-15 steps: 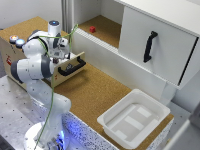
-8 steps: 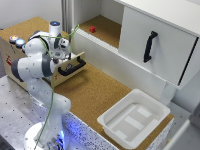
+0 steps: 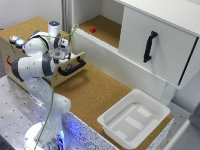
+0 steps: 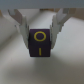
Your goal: Place the purple block inside the left cabinet
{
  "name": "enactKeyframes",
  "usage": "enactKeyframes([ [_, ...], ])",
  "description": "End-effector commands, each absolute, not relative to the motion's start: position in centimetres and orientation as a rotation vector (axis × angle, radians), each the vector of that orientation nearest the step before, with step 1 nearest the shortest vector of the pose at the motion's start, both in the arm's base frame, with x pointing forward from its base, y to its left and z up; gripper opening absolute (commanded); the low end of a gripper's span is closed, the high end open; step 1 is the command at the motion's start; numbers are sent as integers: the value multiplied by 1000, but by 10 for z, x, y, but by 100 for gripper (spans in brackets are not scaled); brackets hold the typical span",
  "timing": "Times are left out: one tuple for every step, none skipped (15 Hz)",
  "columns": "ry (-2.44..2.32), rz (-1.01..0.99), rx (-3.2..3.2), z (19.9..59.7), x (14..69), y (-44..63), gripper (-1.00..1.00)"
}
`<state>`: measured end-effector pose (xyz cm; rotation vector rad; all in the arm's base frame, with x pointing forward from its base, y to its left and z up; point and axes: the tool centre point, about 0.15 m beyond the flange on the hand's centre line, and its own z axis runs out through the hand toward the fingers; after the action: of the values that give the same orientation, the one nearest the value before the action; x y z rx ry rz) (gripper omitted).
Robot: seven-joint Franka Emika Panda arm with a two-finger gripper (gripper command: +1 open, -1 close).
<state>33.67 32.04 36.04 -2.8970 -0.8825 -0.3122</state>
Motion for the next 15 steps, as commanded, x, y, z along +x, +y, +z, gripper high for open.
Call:
enactKeyframes([
  [-885, -422, -2960, 478, 394, 287, -100],
  [-860, -446, -2985, 497, 408, 279, -100],
  [-841, -461, -3000, 510, 420, 271, -100],
  [-779, -483, -3019, 525, 434, 259, -100],
  [-717, -505, -3027, 538, 448, 248, -100],
  [-626, -523, -3041, 548, 463, 234, -100],
  [-544, -547, -3075, 555, 475, 223, -100],
  [-467, -571, -3093, 559, 485, 211, -100],
  [-388, -588, -3108, 562, 496, 199, -100],
  [-341, -610, -3132, 562, 505, 190, -100],
  [-290, -620, -3131, 559, 520, 179, -100],
  [-275, -619, -3151, 553, 533, 173, -100],
  [-255, -642, -3163, 544, 546, 169, -100],
  [-215, -666, -3135, 536, 556, 167, -100],
  [-210, -667, -3135, 521, 569, 168, -100],
])
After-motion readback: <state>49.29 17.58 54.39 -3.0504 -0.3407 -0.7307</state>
